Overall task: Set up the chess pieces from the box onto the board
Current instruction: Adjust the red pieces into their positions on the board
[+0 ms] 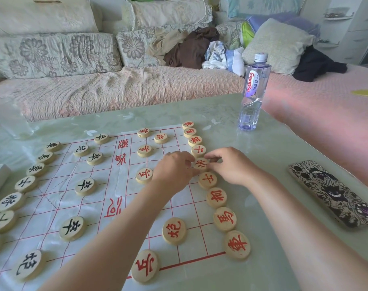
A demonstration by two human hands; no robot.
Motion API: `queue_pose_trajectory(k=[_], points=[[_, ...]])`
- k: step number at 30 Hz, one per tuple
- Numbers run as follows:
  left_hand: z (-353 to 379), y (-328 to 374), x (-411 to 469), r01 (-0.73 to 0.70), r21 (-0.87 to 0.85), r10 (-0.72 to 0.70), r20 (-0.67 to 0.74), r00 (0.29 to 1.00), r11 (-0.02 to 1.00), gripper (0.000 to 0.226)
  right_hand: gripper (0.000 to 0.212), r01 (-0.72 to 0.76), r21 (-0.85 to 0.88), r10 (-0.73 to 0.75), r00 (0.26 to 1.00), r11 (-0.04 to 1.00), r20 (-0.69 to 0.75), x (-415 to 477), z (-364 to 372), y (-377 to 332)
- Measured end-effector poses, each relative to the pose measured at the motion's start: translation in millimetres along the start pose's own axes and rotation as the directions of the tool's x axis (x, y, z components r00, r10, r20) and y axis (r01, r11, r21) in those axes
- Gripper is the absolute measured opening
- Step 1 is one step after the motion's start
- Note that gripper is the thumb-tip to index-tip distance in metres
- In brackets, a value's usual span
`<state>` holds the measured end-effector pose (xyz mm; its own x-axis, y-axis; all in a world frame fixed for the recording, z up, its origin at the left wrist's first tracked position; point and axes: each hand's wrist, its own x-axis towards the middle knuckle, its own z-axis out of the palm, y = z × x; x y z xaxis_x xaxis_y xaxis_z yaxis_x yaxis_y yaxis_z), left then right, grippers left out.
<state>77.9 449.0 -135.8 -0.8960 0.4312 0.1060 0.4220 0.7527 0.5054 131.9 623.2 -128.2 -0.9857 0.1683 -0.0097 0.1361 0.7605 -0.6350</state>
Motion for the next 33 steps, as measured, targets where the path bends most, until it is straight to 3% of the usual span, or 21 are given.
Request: queue_pose_trajectory(k=[4,10,22,33], points=[[0,-1,2,0.002,-0.008,-0.002,0.014,1.000,1.000,0.039,0.034,-0.013,0.036,0.013,1.000,0.999,-0.002,3,-1,3],[-11,-3,20,0.080,-0.082,-0.075,0.054,0.996,0.993,0.041,0.029,-0.051,0.080,0.060,0.991,0.995,-0.117,21,-5,7],[-7,-3,48,0.032,0.061,-0.038,0.105,0.994,0.998,0.034,0.033,-0.084,0.013,0.085,0.992,0.996,-0.098,47,6,2],[-4,-7,51,0.059,-0.006,-0.059,0.052,0.997,0.998,0.036,0.024,-0.022,0.103,0.029,0.997,0.994,-0.069,49,5,-2]])
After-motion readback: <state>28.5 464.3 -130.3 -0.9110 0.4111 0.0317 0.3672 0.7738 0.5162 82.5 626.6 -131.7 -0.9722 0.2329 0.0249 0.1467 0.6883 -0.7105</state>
